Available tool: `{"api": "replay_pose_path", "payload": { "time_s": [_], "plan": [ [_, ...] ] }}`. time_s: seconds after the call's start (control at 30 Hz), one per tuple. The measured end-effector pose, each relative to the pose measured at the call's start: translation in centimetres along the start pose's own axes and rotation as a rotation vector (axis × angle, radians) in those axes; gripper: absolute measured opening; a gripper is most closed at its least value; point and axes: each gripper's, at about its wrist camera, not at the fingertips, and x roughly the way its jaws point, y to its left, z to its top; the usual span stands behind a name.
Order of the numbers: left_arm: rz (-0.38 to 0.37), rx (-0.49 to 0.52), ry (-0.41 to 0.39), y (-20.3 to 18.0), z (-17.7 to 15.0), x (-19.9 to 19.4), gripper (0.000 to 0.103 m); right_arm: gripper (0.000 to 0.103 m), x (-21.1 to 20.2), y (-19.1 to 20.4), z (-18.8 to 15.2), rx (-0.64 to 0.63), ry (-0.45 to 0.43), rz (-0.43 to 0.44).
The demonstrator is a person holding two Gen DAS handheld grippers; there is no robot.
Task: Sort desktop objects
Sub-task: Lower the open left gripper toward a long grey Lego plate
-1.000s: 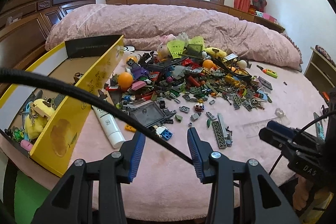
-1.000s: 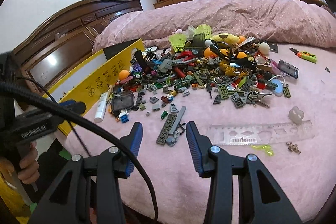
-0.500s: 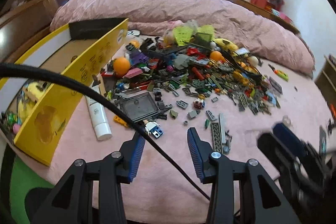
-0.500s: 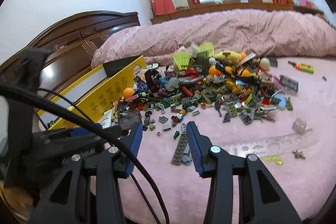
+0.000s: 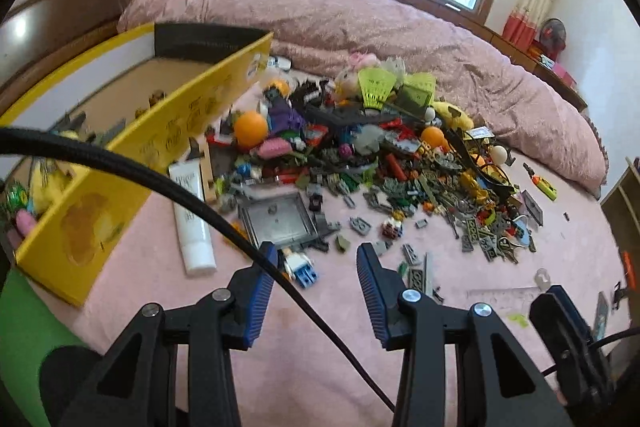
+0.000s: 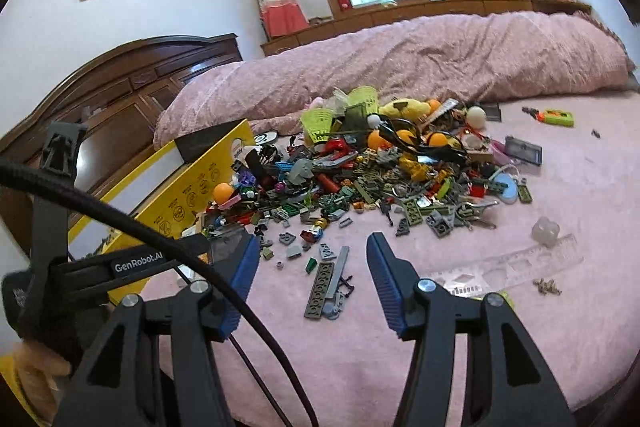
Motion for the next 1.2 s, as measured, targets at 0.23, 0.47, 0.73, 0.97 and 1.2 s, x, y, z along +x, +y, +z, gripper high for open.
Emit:
{"api": "replay_pose_path", "payload": {
  "time_s": [0.23, 0.47, 0.73, 0.97, 1.2],
  "plan": [
    [-0.031, 0.169, -0.056, -1.6, -0.7, 0.0, 0.042, 0.058, 0.2, -0.4, -0.2, 0.004, -0.027, -0.010],
    [-0.166, 0.220, 0.009, -2.2, -1.2, 1.6, 0.042, 0.065, 0.7, -0.4, -1.3, -0.102, -0.031, -0.011],
    [-0.190, 0.353, 0.018, -4.0, -3.0, 3.8, 0.042, 0.065, 1.0, -2.7, -1.7, -0.077, -0.012, -0.048],
    [-0.265, 0.380, 0.043, -6.4, -3.9, 5.8, 0.042, 0.065, 1.9, -6.2, -1.6, 0.067, 0.039, -0.055],
    [-0.288, 0.392, 0.095, -7.3, -5.5, 6.9, 0.042, 0.065, 2.2, -6.4, -1.7, 0.058, 0.048, -0.064]
  ]
}}
